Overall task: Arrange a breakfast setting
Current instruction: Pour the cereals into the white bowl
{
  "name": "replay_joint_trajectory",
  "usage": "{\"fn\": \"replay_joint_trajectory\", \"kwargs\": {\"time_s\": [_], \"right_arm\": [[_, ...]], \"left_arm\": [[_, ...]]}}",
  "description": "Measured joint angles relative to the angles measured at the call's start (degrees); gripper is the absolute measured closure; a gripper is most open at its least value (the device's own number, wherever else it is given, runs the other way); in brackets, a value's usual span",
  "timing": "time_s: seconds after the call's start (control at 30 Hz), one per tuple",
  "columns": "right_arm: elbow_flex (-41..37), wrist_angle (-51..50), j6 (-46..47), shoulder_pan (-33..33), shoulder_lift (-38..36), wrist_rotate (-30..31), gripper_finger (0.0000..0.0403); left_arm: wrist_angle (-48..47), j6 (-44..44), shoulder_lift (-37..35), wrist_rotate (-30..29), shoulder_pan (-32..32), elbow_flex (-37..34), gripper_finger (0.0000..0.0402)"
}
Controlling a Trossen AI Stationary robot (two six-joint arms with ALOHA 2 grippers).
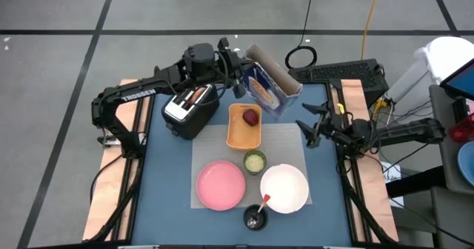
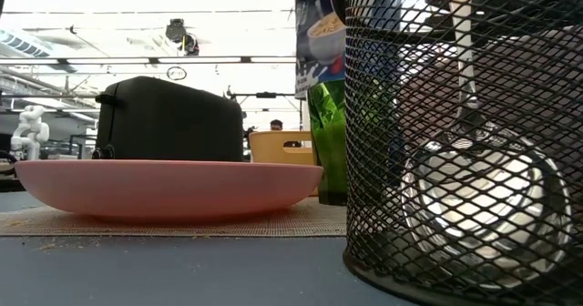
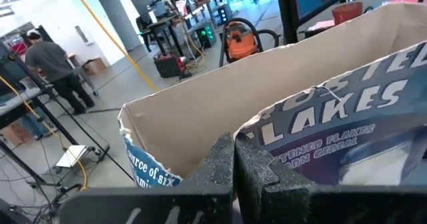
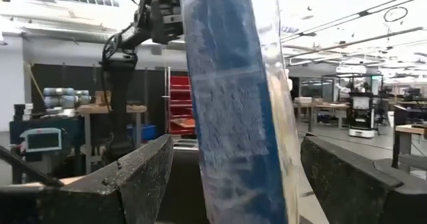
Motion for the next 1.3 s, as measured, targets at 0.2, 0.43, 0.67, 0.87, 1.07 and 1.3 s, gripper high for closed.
{"fn": "replay_joint_trajectory", "kwargs": {"time_s": [0.2, 0.43, 0.67, 0.87, 1.07, 1.3], "right_arm": [[0.0, 5.3, -2.7, 0.0, 3.9, -0.1, 0.0085], [0.0, 6.1, -2.3, 0.0, 5.2, 0.2, 0.0083], [0.1, 6.6, -2.8, 0.0, 5.3, 0.3, 0.0013], [0.1, 6.7, 0.4, 0.0, 6.6, 0.2, 0.0017], [0.2, 12.1, 1.8, 0.0, 10.7, 0.2, 0.0006], [0.2, 19.3, 3.4, -2.9, 16.0, 0.2, 0.0004]], "left_arm": [[0.0, 0.1, 0.0, -0.1, 0.0, 0.0, 0.0402], [0.0, 0.1, 0.0, 0.0, 0.0, 0.0, 0.0402], [0.1, 0.0, 0.1, 0.0, 0.0, 0.0, 0.0402], [0.1, -0.1, 0.1, 0.0, 0.0, 0.0, 0.0401], [0.3, -0.5, 0.1, 0.0, 0.0, 0.0, 0.0401], [0.3, -0.6, 0.1, 0.0, 0.0, 0.0, 0.0401]]}}
